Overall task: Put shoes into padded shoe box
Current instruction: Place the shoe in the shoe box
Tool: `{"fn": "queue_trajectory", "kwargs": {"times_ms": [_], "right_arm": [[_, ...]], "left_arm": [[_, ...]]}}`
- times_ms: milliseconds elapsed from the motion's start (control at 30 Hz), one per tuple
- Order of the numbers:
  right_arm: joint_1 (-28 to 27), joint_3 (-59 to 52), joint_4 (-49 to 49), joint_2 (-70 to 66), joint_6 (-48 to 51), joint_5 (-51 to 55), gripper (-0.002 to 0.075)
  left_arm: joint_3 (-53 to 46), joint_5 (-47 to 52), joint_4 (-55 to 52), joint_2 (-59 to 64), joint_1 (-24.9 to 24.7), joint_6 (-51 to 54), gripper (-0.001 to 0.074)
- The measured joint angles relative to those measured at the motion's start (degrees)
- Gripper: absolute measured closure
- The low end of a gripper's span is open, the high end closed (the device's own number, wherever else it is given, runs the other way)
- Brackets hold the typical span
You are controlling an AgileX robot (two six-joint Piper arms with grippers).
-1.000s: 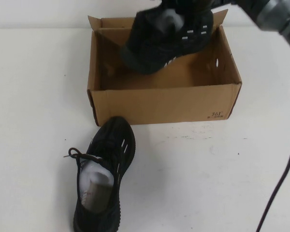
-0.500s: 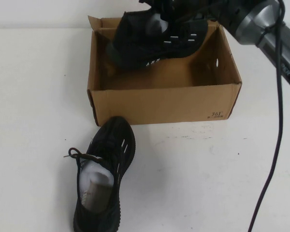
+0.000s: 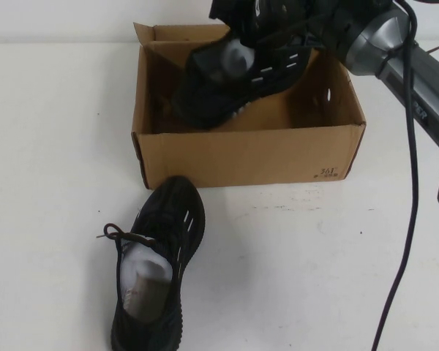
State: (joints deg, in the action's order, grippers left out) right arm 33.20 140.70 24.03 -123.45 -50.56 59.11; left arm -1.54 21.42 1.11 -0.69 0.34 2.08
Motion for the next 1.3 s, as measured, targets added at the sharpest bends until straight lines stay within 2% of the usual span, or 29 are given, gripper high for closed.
{"fn": "queue_trajectory", "kwargs": {"times_ms": [533,1300], "right_arm": [[0.5,0.0,3.0,4.3,1.6,0.1,0.0729],[0.4,0.0,0.4,2.5,-0.8,4.4,0.0729]], "left_arm": [[0.0,0.0,0.0,0.0,0.0,0.0,0.0738],[0.0,0.0,0.0,0.0,0.0,0.0,0.0738]]}}
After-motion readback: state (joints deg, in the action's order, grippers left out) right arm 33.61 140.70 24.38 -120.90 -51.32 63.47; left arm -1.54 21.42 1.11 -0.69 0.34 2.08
